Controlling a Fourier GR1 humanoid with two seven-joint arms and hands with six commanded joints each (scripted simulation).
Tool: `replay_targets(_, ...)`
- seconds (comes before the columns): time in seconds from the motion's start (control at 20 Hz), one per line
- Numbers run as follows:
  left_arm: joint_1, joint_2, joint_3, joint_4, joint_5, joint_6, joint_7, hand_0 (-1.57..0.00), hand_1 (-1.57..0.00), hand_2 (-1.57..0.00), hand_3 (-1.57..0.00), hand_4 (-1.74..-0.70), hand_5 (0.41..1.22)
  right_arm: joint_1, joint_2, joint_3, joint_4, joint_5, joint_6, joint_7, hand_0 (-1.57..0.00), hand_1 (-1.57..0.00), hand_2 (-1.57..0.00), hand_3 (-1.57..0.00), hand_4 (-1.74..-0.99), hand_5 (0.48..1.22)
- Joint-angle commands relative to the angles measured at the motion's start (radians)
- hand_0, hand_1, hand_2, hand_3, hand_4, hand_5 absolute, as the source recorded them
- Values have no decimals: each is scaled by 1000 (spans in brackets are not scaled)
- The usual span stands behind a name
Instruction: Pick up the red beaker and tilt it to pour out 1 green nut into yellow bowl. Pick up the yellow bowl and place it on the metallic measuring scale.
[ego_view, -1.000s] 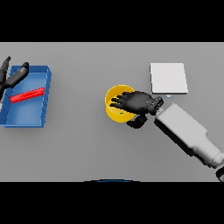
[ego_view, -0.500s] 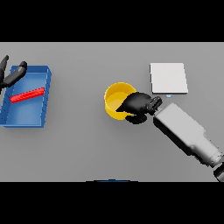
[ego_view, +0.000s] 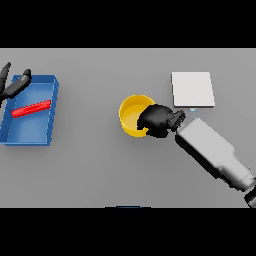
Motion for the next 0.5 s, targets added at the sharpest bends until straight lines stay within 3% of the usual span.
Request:
replay_targets(0.0,4,3,0,-9,1,1,-4,1,1,1,1,-717,693,7,-8,-4,-3,-6,-4,-10,-1515,-1511,-1314,-1285,-1720,1206)
replay_targets(0.15,17,13,1,-25,6,7,11,1,1,1,1,-717,696,-4,-32,-38,-42,-35,29,0,-1542,-1540,-1331,-1340,-1730,1213)
replay_targets(0.45,22,4,-5,-23,1,12,8,1,1,1,1,-722,688,-2,-87,-110,-151,-80,86,51,-1563,-1563,-1432,-1208,-1738,1219)
